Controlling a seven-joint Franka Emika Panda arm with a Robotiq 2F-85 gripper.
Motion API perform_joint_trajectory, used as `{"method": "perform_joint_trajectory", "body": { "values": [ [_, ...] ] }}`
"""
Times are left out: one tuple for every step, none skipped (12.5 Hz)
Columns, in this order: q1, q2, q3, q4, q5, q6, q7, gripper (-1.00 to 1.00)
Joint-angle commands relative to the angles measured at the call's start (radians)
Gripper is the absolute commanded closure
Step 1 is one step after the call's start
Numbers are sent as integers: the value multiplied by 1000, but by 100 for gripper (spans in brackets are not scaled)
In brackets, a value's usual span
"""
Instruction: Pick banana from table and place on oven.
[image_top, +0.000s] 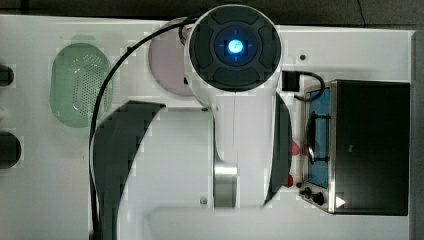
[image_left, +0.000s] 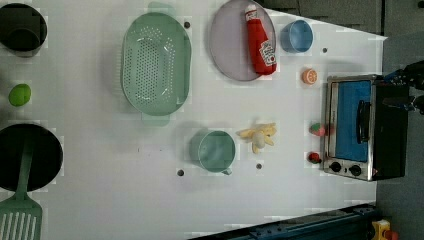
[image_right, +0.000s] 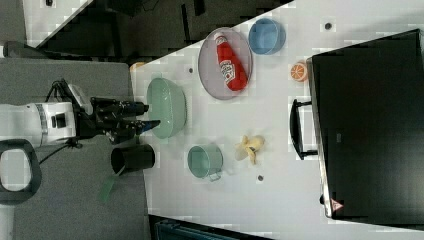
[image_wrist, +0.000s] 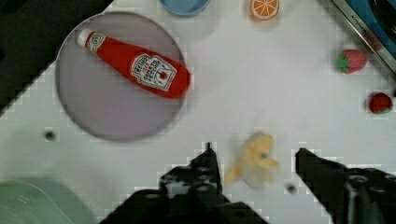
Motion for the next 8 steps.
{"method": "perform_joint_trajectory", "body": {
  "values": [
    [-15,-480,-40,-265,-6,-174,116,-58],
    [-14,-480,-40,-265,-6,-175,116,-80],
    [-14,-480,-40,-265,-6,-175,116,-100],
    [-14,-479,-39,-265,-6,-173,115,-100],
    [-14,-478,-39,-265,-6,-173,115,-100],
    [-14,-473,-38,-267,-6,-172,115,-100],
    [-14,-464,-38,-273,-6,-170,115,-100],
    [-14,-449,-38,-281,-6,-168,115,-100]
  ]
}}
